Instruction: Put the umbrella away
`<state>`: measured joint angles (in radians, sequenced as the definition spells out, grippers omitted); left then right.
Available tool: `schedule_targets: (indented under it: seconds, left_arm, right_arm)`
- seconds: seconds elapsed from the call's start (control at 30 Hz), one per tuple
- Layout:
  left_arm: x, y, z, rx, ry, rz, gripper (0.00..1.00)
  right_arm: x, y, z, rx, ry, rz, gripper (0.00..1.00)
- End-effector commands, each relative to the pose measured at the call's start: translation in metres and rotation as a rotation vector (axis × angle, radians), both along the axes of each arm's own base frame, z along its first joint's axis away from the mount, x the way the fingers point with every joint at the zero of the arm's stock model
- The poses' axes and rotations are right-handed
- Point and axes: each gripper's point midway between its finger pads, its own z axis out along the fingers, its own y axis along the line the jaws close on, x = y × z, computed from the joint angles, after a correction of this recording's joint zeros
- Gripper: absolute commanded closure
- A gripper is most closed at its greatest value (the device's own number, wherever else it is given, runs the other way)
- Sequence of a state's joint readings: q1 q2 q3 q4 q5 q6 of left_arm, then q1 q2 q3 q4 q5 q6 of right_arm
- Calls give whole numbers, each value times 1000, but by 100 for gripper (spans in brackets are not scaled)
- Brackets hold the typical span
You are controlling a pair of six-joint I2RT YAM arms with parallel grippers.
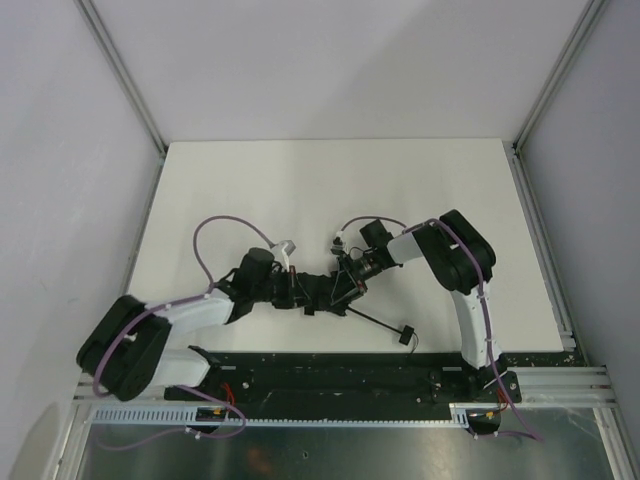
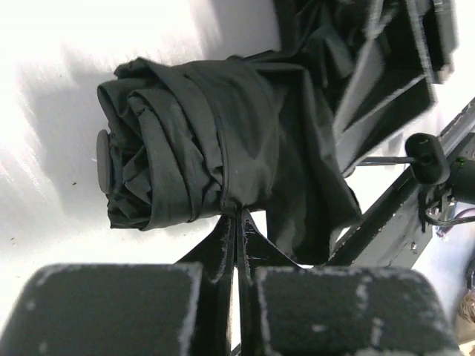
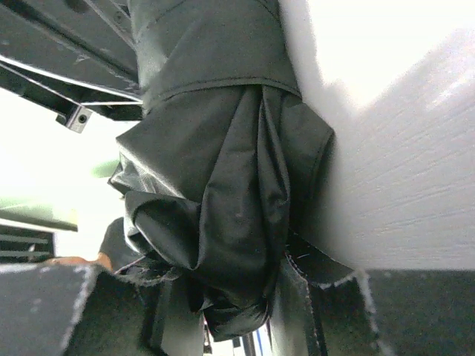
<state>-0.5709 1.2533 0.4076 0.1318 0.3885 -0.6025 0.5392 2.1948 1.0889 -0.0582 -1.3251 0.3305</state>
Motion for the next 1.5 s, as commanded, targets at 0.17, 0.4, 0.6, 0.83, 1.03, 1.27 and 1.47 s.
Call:
schedule_targets:
  seconds: [0.17,0.4,0.6,0.83,1.03,1.27,1.47]
  left_arm:
    - [7,5,-40,70,39,27,100]
    - [8,9,-42,72,36,32,100]
    - [8,8,-41,66,34,37,100]
    - [14,3,-39,54,30,34,100]
    - [17,-3,-36,30,36,29,100]
    - [20,-8,-30,7,24,22,100]
    - [19,-7,-31,7,25,11,100]
  right_arm:
    - [21,-21,-57,-499,-366,-71,68]
    - [37,-36,-30,-625,-590,-94,21]
    - [58,-54,0,-727,-749,-151,1]
    - [63,-55,43,-731,-895,-193,1]
    - [68,-57,82,-700,-1008,-256,1]
    - [47,-42,115,-670,-1525,-179,1]
    - [10,-11,122,-576,-1736,-28,1]
